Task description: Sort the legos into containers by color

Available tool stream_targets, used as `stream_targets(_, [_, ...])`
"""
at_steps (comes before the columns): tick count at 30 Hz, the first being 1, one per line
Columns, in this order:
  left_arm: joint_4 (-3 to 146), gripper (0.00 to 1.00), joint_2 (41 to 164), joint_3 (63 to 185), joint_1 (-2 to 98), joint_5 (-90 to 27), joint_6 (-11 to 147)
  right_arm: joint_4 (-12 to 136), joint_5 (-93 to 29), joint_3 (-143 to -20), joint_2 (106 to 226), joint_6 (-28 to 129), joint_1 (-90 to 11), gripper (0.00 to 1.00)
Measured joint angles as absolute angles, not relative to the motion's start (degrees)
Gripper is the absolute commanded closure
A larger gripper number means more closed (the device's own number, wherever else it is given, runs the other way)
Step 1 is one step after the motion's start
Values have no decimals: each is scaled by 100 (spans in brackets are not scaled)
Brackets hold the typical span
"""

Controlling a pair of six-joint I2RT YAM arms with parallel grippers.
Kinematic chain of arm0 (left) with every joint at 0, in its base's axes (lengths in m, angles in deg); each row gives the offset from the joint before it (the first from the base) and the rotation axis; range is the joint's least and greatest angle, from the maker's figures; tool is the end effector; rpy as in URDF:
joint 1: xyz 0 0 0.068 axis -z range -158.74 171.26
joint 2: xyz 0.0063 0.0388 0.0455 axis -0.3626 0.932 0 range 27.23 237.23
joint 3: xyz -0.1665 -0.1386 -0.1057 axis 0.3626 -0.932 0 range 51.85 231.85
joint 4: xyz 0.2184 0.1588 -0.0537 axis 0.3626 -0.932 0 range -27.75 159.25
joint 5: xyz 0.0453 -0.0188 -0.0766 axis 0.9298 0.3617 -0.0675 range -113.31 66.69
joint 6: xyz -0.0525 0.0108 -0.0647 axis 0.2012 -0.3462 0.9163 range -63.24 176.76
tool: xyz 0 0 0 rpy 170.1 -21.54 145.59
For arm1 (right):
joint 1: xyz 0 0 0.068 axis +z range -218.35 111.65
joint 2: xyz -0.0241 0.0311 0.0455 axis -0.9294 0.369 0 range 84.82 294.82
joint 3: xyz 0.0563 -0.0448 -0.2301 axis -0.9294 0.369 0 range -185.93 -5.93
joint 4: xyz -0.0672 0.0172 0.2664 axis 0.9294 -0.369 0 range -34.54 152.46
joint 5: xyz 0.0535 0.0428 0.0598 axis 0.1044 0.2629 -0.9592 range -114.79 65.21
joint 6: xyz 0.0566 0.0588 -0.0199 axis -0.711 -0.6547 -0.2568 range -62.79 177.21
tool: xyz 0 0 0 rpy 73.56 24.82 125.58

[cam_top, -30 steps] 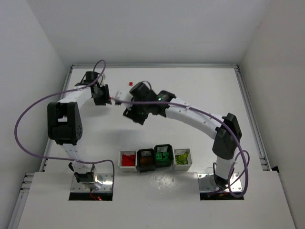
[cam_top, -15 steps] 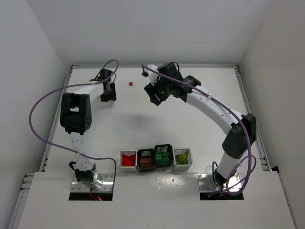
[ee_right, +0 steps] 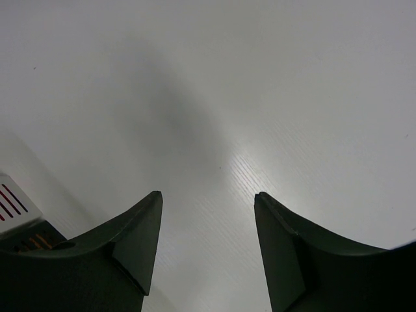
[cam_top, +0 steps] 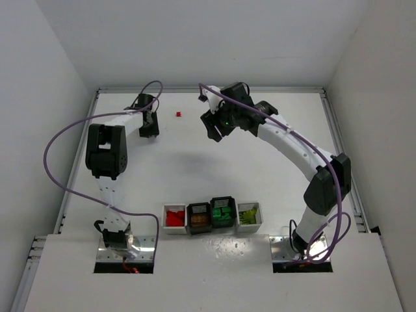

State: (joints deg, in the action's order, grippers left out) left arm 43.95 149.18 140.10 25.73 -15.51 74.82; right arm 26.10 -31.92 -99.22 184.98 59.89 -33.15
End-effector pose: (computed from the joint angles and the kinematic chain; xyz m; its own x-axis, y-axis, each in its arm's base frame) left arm 0.4666 -0.0265 0.0893 -0.8148 -0.2444 -0.5257 -0.2577 0.9650 -0.0492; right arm 0.3487 0.2569 0.2687 -0.5289 -0.4298 -0.7318 -0.6714 0.7394 0.0510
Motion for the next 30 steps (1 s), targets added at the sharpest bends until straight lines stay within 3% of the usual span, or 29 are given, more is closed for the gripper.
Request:
stream_targets(10, [4585,59,15126,14246,2573,-1440,7421,2632,-3326,-9861,18500,5975,-3339,41])
stream_targets(22, [4856,94,15115,14159,2573,-1556,7338,2639,-3428,-9861,18511,5978,-3339,41])
stream_targets(25, [5110,100,14883,13765,2573,-1879,7174,2672,-3426,-9815,18505,5971,-3339,41])
stream_targets(30, [5042,100,14166,12817,2667,-2985,6584,2796,-3442,-9454,18439,5696,-3444,41])
